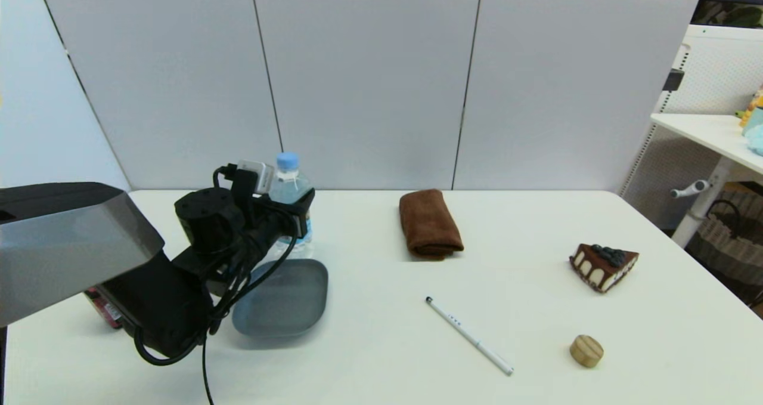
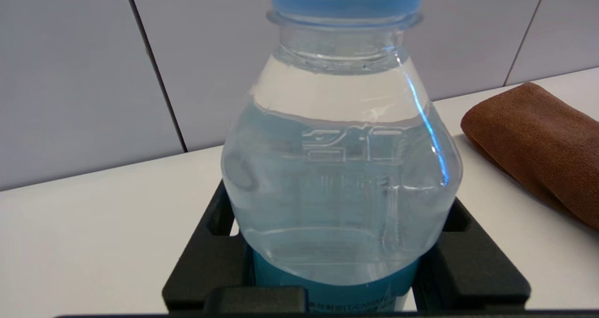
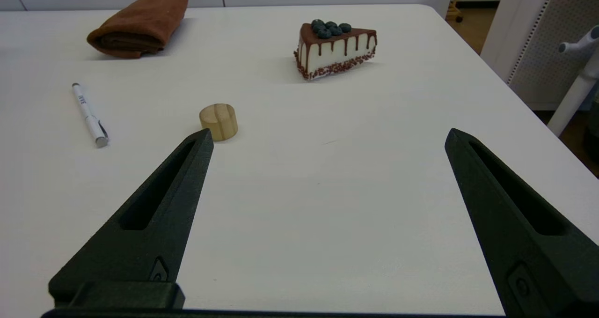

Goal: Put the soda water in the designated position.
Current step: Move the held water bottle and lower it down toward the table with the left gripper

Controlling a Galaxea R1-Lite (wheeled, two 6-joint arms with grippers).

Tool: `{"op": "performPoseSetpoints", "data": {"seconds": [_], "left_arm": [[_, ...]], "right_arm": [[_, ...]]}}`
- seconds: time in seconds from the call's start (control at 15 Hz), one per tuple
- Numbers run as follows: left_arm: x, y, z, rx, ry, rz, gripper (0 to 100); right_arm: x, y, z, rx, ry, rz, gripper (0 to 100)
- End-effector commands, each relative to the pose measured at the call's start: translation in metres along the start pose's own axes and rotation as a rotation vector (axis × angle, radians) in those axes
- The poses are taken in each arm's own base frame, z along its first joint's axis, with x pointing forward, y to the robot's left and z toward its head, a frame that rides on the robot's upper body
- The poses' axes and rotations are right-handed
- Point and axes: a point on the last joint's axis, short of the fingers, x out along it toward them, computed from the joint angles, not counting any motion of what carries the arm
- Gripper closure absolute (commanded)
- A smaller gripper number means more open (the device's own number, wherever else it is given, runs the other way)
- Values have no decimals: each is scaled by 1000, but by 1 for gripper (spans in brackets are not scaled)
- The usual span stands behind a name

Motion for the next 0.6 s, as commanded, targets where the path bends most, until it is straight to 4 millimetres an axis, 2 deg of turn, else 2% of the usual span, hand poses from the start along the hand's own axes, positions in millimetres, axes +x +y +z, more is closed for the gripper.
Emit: {"op": "performPoseSetpoints", "data": {"seconds": [0.07, 0.27, 0.33, 0.6], "left_arm": [[1, 0, -2, -12, -2, 0, 100], [1, 0, -2, -12, -1, 0, 100], [1, 0, -3, -12, 2, 0, 0], [1, 0, -3, -10, -1, 0, 0]], "right_arm": [[0, 0, 0, 0, 3, 0, 0], [0, 0, 0, 0, 3, 0, 0], [0, 0, 0, 0, 3, 0, 0], [0, 0, 0, 1, 3, 0, 0]]}}
